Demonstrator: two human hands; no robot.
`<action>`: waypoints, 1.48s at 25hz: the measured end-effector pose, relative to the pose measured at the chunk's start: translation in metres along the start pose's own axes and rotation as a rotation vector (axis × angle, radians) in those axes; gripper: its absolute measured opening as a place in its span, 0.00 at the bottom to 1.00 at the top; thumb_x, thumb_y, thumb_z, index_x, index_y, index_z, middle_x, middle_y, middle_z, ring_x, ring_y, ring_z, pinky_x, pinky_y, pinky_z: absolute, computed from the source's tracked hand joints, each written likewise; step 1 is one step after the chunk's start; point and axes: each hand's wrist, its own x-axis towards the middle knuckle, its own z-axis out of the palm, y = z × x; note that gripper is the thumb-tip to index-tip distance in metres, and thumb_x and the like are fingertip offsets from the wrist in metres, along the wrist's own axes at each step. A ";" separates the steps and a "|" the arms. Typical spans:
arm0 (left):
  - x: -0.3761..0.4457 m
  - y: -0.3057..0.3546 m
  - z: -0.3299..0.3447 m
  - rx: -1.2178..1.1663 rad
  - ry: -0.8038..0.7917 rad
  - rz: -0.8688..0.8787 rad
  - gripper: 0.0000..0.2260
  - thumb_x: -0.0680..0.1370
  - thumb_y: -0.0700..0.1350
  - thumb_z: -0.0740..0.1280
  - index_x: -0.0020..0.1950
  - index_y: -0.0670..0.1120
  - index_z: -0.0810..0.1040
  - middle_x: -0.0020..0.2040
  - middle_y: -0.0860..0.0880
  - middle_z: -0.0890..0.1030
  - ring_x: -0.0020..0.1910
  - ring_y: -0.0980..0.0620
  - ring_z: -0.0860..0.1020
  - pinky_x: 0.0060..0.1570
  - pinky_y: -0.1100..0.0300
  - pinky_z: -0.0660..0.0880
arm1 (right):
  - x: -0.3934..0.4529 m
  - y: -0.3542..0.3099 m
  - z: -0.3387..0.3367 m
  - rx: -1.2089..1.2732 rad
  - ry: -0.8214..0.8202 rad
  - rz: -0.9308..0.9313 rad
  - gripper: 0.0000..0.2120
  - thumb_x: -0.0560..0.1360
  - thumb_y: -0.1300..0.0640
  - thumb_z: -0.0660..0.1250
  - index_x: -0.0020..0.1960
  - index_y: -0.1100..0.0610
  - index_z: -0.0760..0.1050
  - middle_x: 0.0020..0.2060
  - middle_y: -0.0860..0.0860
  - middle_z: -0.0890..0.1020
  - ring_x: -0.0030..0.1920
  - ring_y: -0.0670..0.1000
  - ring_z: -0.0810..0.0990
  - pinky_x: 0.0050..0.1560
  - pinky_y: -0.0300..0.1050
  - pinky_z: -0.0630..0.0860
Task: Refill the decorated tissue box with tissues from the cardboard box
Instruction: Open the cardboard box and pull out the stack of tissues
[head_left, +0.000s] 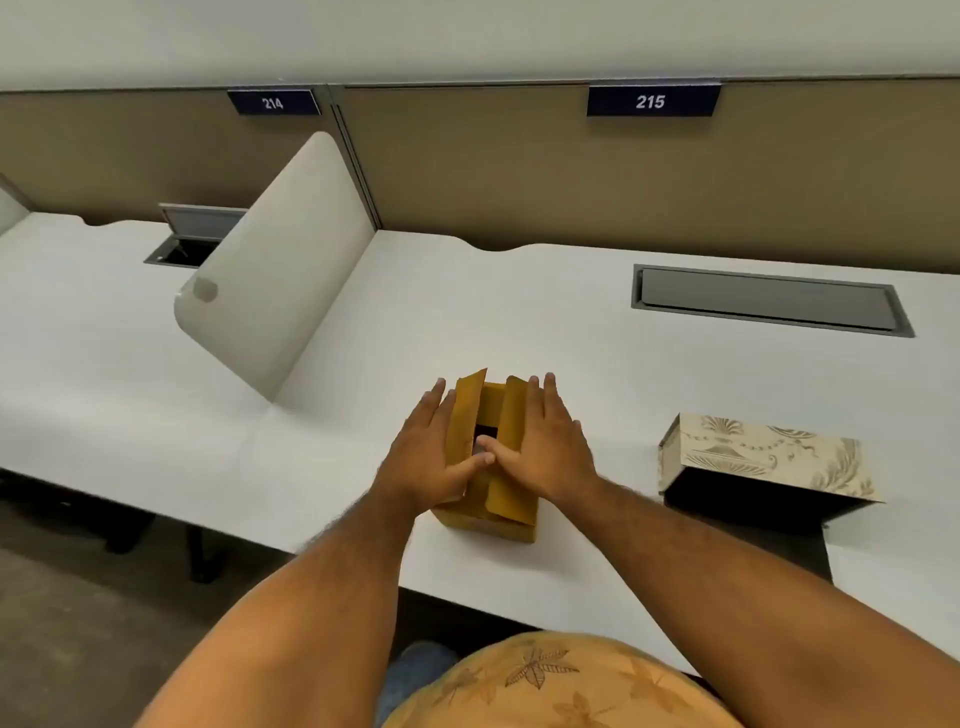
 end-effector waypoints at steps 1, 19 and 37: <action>0.002 -0.001 -0.001 -0.018 -0.031 0.027 0.49 0.74 0.74 0.67 0.88 0.57 0.49 0.89 0.58 0.46 0.87 0.53 0.48 0.83 0.43 0.57 | 0.001 -0.001 0.000 0.048 -0.013 0.035 0.61 0.66 0.16 0.55 0.87 0.48 0.40 0.88 0.49 0.43 0.82 0.61 0.65 0.74 0.63 0.72; 0.027 -0.072 -0.046 0.300 -0.121 0.304 0.39 0.67 0.47 0.82 0.76 0.48 0.74 0.81 0.45 0.70 0.77 0.41 0.70 0.72 0.42 0.75 | -0.036 0.058 -0.005 1.093 -0.031 0.540 0.28 0.84 0.46 0.63 0.82 0.42 0.61 0.64 0.51 0.82 0.59 0.54 0.84 0.47 0.48 0.81; 0.038 -0.038 -0.028 0.115 -0.446 0.256 0.15 0.85 0.50 0.64 0.70 0.52 0.81 0.61 0.54 0.84 0.60 0.54 0.79 0.60 0.54 0.80 | -0.020 0.024 0.012 -0.106 0.039 -0.243 0.14 0.83 0.59 0.65 0.63 0.51 0.86 0.65 0.44 0.85 0.68 0.47 0.77 0.66 0.40 0.73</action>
